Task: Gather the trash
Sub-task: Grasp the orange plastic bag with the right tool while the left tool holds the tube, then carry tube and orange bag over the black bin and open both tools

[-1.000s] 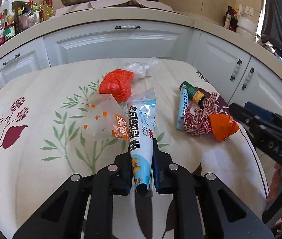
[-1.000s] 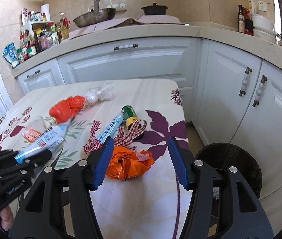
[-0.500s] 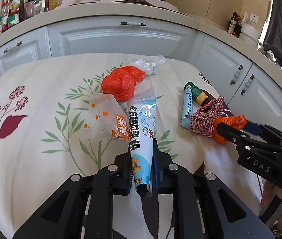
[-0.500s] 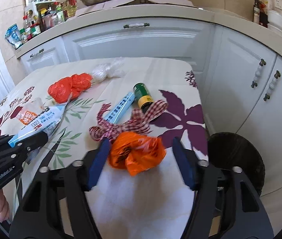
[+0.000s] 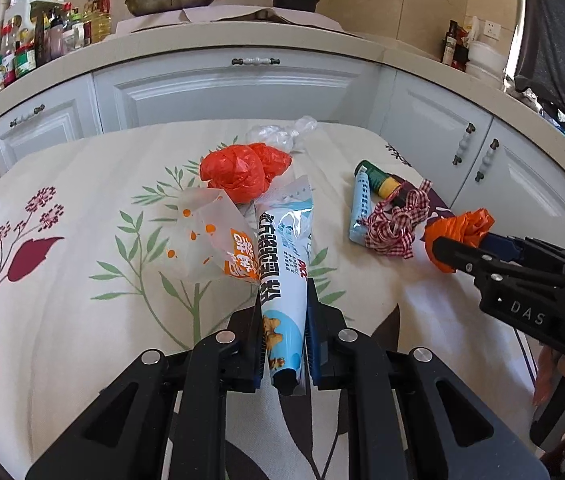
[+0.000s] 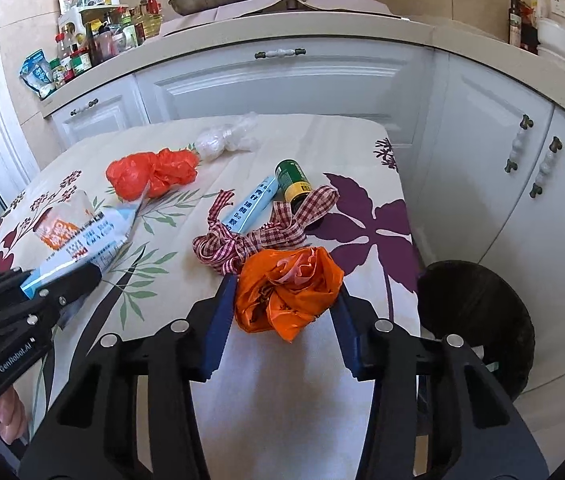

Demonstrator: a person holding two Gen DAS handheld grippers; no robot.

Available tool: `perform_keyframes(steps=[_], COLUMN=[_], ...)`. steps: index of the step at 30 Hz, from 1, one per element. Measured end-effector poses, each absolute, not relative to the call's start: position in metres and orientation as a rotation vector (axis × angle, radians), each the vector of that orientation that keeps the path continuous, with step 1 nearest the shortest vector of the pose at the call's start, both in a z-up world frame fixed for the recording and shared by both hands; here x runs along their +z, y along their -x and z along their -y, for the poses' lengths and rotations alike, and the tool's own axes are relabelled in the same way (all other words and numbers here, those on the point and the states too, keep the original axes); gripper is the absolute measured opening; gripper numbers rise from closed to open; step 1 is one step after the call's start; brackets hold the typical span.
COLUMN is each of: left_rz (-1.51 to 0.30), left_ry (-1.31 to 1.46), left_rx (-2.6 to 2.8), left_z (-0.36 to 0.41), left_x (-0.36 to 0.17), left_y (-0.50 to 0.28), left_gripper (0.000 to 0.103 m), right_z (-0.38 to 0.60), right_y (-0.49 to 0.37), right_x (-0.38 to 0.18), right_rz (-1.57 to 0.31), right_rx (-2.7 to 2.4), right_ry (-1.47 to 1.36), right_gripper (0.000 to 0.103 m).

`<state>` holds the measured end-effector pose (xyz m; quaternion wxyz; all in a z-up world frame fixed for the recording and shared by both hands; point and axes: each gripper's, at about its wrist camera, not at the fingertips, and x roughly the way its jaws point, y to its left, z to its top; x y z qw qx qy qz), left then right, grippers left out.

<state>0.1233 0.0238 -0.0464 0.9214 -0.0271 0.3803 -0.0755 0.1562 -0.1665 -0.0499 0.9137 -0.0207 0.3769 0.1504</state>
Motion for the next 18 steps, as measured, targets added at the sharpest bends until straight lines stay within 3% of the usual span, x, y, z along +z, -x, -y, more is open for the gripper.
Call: perform_keyframes(steps=[2,7,10,13,18], left_rz=[-0.776,-0.762,-0.755,-0.76,-0.776], left_ry=[0.065,0.067,0.068,0.081,0.115], left_rx=[-0.154,-0.159,-0.155,-0.15,-0.126], left_z=[-0.026,-0.029,-0.03,-0.034,-0.042], left_x=[-0.046,-0.044,-0.043,-0.044,-0.046], left_y=[-0.124,-0.121,-0.118,-0.118,-0.116], left_gripper=[0.019,0.042,0.051,0.057,0.057], right_z=[0.166,0.166,0.166,0.168,0.169], right_y=[-0.156,-0.157,-0.157,-0.156,-0.156], right_x=[-0.05,-0.051,-0.052,-0.052,-0.053], right_rz=[-0.777,-0.779,-0.783,-0.782,-0.782], right_rx=[0.311,0.313,0.317,0.32,0.323], right_ry=[0.045,0.043,0.04,0.037,0.031], right_gripper=[0.045,0.045,0.045,0.045,0.045])
